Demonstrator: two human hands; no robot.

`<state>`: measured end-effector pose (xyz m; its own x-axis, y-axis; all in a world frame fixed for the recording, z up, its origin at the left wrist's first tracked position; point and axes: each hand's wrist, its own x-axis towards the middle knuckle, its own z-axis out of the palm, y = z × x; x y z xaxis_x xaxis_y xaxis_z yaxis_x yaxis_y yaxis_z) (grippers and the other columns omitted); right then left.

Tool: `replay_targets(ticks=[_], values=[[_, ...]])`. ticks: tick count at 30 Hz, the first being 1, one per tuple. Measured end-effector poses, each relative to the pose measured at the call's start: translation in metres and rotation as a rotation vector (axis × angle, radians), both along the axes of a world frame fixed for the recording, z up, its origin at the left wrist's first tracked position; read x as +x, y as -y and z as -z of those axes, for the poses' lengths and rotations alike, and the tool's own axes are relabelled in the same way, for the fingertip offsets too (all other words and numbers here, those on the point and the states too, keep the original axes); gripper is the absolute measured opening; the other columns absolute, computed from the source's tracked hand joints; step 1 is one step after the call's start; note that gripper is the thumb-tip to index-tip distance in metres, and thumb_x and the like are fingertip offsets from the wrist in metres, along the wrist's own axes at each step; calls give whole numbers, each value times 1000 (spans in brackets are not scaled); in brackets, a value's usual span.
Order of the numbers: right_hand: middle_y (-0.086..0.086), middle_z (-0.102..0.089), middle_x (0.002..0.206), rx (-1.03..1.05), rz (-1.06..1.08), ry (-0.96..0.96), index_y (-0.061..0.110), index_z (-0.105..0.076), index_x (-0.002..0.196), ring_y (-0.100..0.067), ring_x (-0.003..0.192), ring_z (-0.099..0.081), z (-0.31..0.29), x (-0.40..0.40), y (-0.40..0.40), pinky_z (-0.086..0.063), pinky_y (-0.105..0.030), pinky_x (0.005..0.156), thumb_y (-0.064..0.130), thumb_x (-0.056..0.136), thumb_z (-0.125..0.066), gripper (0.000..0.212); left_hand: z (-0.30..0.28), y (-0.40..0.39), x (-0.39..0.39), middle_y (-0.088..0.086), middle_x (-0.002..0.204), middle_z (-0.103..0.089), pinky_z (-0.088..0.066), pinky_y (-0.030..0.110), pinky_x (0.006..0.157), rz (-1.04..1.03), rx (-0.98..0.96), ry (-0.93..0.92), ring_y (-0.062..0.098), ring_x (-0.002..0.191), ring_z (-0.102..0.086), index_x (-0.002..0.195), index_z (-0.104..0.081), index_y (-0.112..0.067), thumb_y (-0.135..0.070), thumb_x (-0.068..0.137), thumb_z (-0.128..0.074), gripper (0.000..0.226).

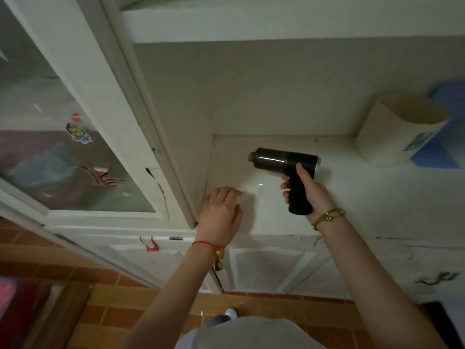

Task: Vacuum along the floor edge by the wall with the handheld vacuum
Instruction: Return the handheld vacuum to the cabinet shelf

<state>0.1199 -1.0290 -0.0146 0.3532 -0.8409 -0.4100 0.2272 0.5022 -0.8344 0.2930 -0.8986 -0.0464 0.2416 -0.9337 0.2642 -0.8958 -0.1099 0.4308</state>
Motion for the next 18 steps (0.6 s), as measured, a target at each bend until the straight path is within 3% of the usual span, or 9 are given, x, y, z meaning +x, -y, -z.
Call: replay_targets(ticks=[9,14,18], values=[[-10,-65,73,-70,-32,-105,3,-63,98,-19,54,-60,-3,103,96,-50,-28,51,42,89,-62,39,18,43,21,7,131,-54,-34,35,104,-22,56,16,28,122,-46,126,-58,-12,-17,91,-48,36],[-12,-65,75,-36,-65,-147,4,-63,95,-21,55,-59,11,137,127,-50,-30,52,43,89,-63,39,30,50,27,4,112,-59,-39,37,90,-29,34,15,26,106,-51,101,-61,-14,-18,83,-54,20],[-10,-66,74,-40,-91,-188,5,-65,89,-21,56,-60,23,150,139,-50,-31,55,48,87,-64,43,41,50,30,2,108,-59,-37,35,88,-28,-29,18,25,103,-52,97,-60,-16,-19,79,-58,19]])
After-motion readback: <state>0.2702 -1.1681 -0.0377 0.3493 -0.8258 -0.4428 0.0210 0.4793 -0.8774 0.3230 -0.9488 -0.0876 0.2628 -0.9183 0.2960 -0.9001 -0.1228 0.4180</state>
